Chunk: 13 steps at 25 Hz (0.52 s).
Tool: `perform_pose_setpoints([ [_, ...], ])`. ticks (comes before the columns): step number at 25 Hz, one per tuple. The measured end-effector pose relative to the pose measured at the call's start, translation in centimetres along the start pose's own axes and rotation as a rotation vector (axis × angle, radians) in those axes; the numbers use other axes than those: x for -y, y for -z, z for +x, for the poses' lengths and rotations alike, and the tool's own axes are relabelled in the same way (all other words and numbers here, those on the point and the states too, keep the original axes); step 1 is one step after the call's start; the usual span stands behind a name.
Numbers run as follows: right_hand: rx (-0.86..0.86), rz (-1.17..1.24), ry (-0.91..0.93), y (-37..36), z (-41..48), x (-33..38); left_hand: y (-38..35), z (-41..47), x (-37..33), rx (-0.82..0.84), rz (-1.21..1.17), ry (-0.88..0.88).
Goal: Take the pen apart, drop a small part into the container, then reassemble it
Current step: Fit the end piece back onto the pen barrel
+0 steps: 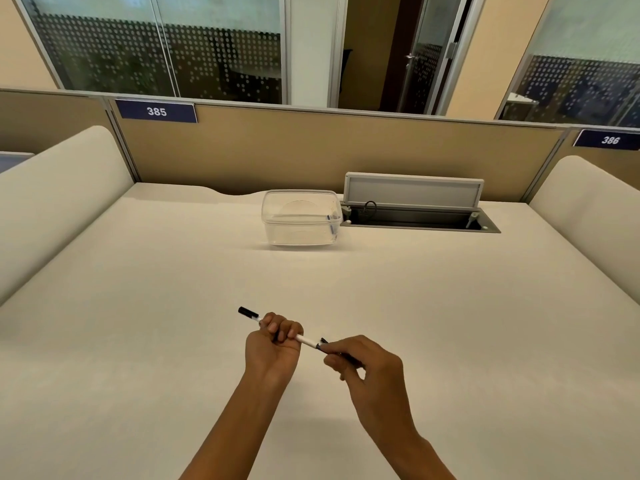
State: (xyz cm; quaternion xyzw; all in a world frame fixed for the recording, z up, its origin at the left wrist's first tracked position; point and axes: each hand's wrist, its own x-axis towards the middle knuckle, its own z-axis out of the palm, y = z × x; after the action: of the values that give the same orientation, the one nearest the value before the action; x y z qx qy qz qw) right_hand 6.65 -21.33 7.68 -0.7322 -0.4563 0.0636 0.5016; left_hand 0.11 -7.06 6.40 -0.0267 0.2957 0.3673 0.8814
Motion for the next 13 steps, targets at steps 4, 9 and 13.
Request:
perform_pose_setpoints([
  [4, 0.060, 0.248, -0.129, 0.2, 0.0, 0.0, -0.3, 0.0, -0.5, -0.013, -0.082, 0.036],
  [9, -0.012, 0.266, -0.230, -1.0, 1.0, 0.2, -0.2, -0.4, 0.3, -0.038, -0.098, 0.049],
  [13, -0.073, 0.207, -0.192, -1.6, 1.6, -0.4, -0.3, -0.3, 0.1, -0.089, -0.141, 0.037],
])
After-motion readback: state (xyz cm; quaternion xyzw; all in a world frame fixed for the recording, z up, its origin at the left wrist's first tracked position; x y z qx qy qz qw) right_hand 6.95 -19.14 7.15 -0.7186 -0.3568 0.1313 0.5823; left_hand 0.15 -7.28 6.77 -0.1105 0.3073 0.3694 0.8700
